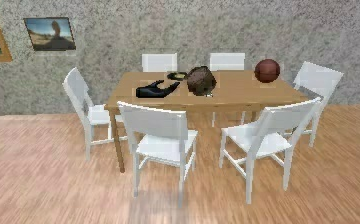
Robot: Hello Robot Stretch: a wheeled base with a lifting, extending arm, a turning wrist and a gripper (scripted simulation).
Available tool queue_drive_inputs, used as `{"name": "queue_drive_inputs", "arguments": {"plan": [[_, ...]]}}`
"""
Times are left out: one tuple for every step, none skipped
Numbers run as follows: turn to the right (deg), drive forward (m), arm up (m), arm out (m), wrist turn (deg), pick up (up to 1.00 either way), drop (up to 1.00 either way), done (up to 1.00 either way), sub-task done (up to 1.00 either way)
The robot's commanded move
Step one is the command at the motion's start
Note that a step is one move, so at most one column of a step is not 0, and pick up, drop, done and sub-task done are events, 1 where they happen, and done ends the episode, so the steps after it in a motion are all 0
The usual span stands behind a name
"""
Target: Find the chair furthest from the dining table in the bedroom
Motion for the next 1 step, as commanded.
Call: {"name": "queue_drive_inputs", "arguments": {"plan": [[0.0,0.3,0.0,0.0,0.0,0.0,0.0,0.0,0.0]]}}
